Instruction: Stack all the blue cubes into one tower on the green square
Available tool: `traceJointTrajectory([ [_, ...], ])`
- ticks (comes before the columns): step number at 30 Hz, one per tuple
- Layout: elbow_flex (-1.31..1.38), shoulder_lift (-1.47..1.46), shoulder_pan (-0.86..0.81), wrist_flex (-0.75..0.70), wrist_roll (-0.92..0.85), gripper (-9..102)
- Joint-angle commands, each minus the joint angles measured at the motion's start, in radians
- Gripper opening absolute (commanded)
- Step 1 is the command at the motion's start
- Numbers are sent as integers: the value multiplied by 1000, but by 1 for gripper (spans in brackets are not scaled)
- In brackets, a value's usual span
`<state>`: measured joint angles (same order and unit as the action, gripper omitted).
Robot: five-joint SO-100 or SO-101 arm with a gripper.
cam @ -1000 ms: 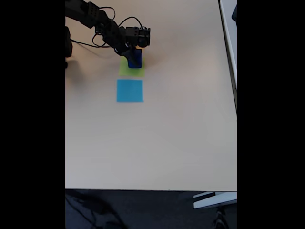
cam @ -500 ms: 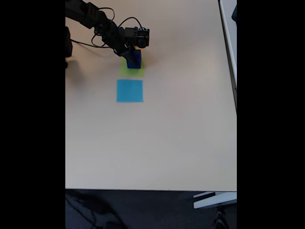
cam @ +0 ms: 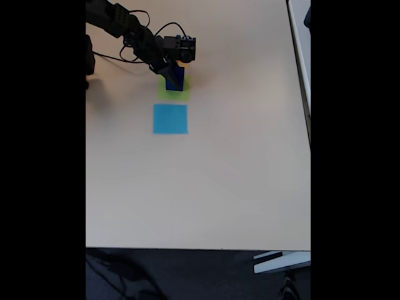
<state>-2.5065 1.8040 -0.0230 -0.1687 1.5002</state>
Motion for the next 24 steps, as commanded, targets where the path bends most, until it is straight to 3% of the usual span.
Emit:
traceJointTrajectory([
  [1,6,40,-6,28,-5,31],
  [16,118,118,-31,41,-75,31],
  [20,213,152,-31,-40,-84,29],
  [24,387,167,-9,-221,-64,28],
])
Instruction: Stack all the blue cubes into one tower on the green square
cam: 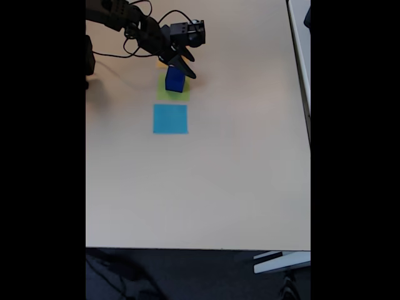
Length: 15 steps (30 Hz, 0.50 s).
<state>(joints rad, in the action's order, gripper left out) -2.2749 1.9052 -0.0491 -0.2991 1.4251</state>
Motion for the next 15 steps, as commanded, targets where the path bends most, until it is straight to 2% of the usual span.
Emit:
traceJointTrajectory([
  [1,195,66,23,-121,15,28],
  [6,330,26,77,-212,91,24],
  [15,393,-66,196,-236,204,20],
])
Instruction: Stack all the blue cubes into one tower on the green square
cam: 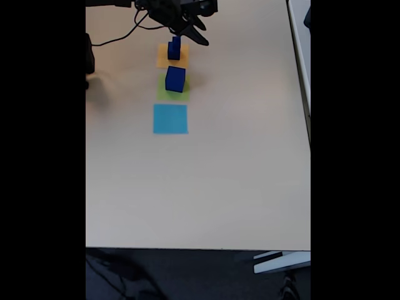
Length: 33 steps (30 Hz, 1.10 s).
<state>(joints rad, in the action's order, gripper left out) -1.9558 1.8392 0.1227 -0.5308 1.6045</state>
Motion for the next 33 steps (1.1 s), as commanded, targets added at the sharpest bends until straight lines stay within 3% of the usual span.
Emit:
traceJointTrajectory([
  [1,78,-9,32,-6,29,20],
  [15,72,-41,110,-8,101,15],
  [33,238,-110,160,-353,107,16],
])
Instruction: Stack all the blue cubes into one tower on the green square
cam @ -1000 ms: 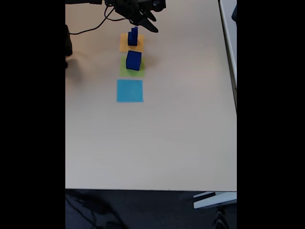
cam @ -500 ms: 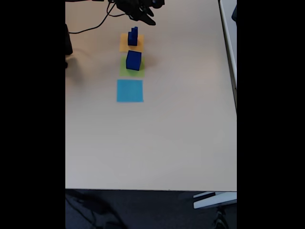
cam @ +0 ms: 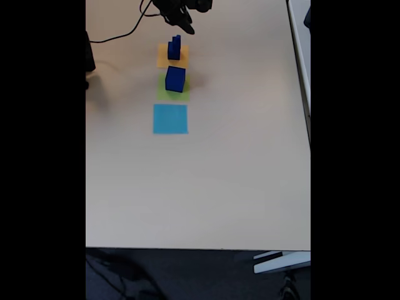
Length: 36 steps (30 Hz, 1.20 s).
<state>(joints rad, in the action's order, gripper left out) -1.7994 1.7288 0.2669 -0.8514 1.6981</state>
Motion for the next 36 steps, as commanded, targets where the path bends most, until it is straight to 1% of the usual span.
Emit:
traceJointTrajectory([
  [1,86,-8,20,-44,21,16],
  [10,123,-48,28,-161,40,17],
  [36,135,-86,51,-193,21,16],
])
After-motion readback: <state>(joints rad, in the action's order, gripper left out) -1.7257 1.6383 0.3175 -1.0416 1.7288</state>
